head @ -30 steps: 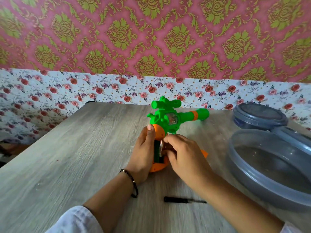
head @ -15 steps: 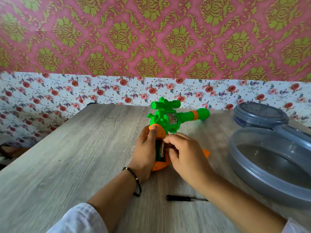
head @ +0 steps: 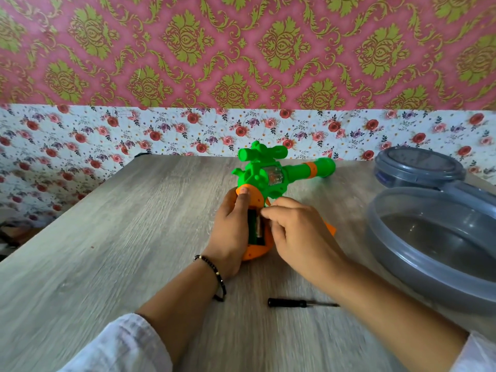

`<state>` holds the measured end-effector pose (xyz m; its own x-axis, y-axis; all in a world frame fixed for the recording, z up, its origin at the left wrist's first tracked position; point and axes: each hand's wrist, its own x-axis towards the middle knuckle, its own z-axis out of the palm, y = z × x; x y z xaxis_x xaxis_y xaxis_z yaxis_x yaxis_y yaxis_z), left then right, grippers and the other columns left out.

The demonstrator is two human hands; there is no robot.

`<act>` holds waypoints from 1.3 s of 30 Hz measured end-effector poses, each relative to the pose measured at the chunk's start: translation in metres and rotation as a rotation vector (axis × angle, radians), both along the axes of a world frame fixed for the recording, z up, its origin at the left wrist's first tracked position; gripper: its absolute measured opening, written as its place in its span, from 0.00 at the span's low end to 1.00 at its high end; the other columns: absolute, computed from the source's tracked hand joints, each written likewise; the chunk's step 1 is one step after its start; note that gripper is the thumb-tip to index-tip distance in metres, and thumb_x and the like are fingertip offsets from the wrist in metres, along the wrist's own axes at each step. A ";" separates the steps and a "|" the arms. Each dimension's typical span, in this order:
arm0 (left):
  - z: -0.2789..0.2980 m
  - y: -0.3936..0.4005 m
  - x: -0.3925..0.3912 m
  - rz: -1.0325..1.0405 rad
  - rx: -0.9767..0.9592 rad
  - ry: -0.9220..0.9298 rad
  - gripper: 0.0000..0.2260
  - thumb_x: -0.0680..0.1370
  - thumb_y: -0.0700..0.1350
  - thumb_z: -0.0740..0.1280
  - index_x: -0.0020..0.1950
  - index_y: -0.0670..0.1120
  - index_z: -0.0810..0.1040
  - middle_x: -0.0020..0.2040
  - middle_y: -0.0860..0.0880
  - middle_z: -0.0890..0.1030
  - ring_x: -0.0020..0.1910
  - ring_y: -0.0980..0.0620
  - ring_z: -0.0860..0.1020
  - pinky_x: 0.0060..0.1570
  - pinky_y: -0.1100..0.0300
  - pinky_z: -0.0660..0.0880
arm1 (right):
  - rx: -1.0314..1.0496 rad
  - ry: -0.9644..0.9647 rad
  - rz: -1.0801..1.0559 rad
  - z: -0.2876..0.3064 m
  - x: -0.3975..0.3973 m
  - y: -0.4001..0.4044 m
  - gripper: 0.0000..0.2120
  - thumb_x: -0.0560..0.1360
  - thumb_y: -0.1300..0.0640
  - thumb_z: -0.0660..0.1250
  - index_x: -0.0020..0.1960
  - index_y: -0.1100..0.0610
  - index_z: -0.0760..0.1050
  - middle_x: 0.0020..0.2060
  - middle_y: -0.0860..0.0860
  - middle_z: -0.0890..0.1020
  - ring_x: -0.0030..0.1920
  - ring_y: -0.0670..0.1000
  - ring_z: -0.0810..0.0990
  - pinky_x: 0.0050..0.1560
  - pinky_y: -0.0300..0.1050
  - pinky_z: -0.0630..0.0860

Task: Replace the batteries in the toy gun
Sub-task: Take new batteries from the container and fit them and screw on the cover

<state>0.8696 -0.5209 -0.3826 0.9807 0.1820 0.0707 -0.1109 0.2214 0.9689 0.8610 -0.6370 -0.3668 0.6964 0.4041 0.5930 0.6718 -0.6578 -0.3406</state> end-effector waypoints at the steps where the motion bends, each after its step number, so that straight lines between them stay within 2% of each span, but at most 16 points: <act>1: 0.000 0.000 -0.001 0.000 -0.004 0.000 0.11 0.82 0.50 0.57 0.51 0.49 0.77 0.48 0.40 0.82 0.49 0.40 0.81 0.49 0.44 0.78 | 0.013 0.009 0.003 0.001 0.000 0.000 0.12 0.68 0.68 0.58 0.42 0.65 0.80 0.37 0.59 0.79 0.37 0.59 0.78 0.37 0.54 0.76; 5: 0.001 0.000 -0.002 0.000 0.003 -0.007 0.11 0.82 0.49 0.56 0.51 0.49 0.77 0.47 0.43 0.82 0.46 0.45 0.81 0.47 0.50 0.78 | 0.040 0.029 0.025 0.005 0.001 -0.002 0.11 0.68 0.69 0.62 0.44 0.63 0.81 0.38 0.58 0.80 0.38 0.56 0.79 0.39 0.50 0.76; 10: 0.001 0.001 -0.002 0.003 0.029 -0.011 0.12 0.82 0.50 0.56 0.54 0.48 0.76 0.50 0.42 0.82 0.49 0.43 0.81 0.49 0.47 0.78 | -0.007 0.024 0.046 0.004 0.001 -0.003 0.11 0.68 0.68 0.59 0.42 0.63 0.81 0.36 0.56 0.78 0.37 0.56 0.77 0.36 0.49 0.74; 14: 0.000 0.001 -0.001 0.005 0.039 -0.015 0.11 0.82 0.49 0.56 0.48 0.49 0.76 0.40 0.47 0.80 0.37 0.50 0.79 0.37 0.56 0.76 | -0.116 -0.013 0.061 -0.002 -0.004 -0.003 0.11 0.68 0.67 0.57 0.33 0.64 0.77 0.36 0.56 0.73 0.34 0.57 0.74 0.32 0.49 0.74; 17: 0.000 0.001 -0.001 0.011 0.049 -0.009 0.11 0.82 0.50 0.56 0.48 0.49 0.76 0.38 0.48 0.79 0.34 0.53 0.77 0.33 0.60 0.74 | -0.147 -0.016 0.055 -0.003 -0.003 -0.004 0.11 0.68 0.68 0.57 0.33 0.64 0.77 0.36 0.56 0.73 0.32 0.56 0.72 0.30 0.48 0.74; 21: 0.002 0.001 -0.003 0.006 0.045 0.005 0.12 0.82 0.50 0.55 0.48 0.49 0.76 0.37 0.49 0.79 0.34 0.53 0.77 0.34 0.59 0.73 | -0.170 0.018 0.062 -0.003 -0.003 -0.005 0.11 0.67 0.68 0.56 0.33 0.64 0.77 0.38 0.58 0.73 0.35 0.56 0.72 0.33 0.47 0.73; 24: 0.003 0.001 -0.005 0.014 0.062 -0.002 0.11 0.82 0.50 0.55 0.48 0.50 0.76 0.40 0.47 0.80 0.39 0.49 0.78 0.38 0.56 0.76 | -0.191 0.094 0.090 0.007 0.000 -0.010 0.11 0.71 0.69 0.59 0.40 0.64 0.81 0.39 0.57 0.74 0.39 0.56 0.74 0.39 0.49 0.73; 26: 0.003 0.000 -0.006 0.011 0.086 -0.006 0.11 0.83 0.50 0.55 0.49 0.50 0.75 0.42 0.45 0.79 0.40 0.47 0.78 0.38 0.56 0.75 | -0.180 0.166 0.094 0.024 0.001 -0.017 0.09 0.73 0.67 0.64 0.47 0.61 0.82 0.41 0.53 0.77 0.41 0.49 0.76 0.44 0.42 0.73; 28: 0.003 0.000 -0.007 -0.018 0.047 0.000 0.10 0.83 0.50 0.55 0.49 0.50 0.73 0.41 0.41 0.77 0.39 0.44 0.77 0.37 0.55 0.75 | -0.183 0.259 0.085 0.047 -0.002 -0.028 0.07 0.74 0.64 0.66 0.48 0.58 0.82 0.38 0.45 0.77 0.35 0.38 0.75 0.40 0.33 0.69; 30: 0.004 0.000 -0.008 -0.036 -0.004 0.010 0.10 0.83 0.50 0.54 0.48 0.49 0.72 0.39 0.41 0.76 0.37 0.43 0.76 0.37 0.54 0.75 | -0.278 0.319 0.036 0.068 -0.005 -0.040 0.04 0.73 0.61 0.69 0.44 0.56 0.82 0.35 0.43 0.79 0.32 0.36 0.76 0.37 0.36 0.69; 32: 0.004 -0.001 -0.007 -0.036 -0.021 0.011 0.10 0.83 0.50 0.54 0.48 0.49 0.72 0.39 0.41 0.76 0.37 0.44 0.75 0.37 0.53 0.75 | -0.466 0.377 -0.056 0.082 -0.009 -0.053 0.03 0.71 0.58 0.71 0.41 0.57 0.82 0.34 0.46 0.81 0.34 0.42 0.77 0.38 0.39 0.71; 35: 0.005 0.000 -0.007 -0.051 -0.015 0.004 0.11 0.83 0.52 0.54 0.48 0.49 0.72 0.39 0.41 0.76 0.35 0.44 0.76 0.34 0.55 0.77 | -0.702 0.580 -0.159 0.089 -0.015 -0.060 0.11 0.68 0.52 0.74 0.45 0.59 0.81 0.40 0.55 0.84 0.42 0.54 0.82 0.38 0.43 0.71; 37: 0.006 0.000 -0.009 -0.068 0.001 0.007 0.10 0.82 0.52 0.54 0.50 0.50 0.72 0.40 0.41 0.76 0.34 0.45 0.77 0.32 0.56 0.77 | -0.846 0.648 -0.204 0.088 -0.021 -0.059 0.20 0.66 0.47 0.75 0.51 0.60 0.78 0.46 0.56 0.82 0.46 0.56 0.80 0.37 0.42 0.69; 39: 0.006 0.001 -0.009 -0.080 0.016 0.007 0.10 0.82 0.52 0.54 0.50 0.52 0.73 0.42 0.41 0.77 0.35 0.45 0.77 0.33 0.55 0.77 | -0.951 0.666 -0.245 0.088 -0.027 -0.053 0.25 0.66 0.46 0.75 0.56 0.59 0.74 0.46 0.52 0.78 0.43 0.52 0.76 0.32 0.39 0.65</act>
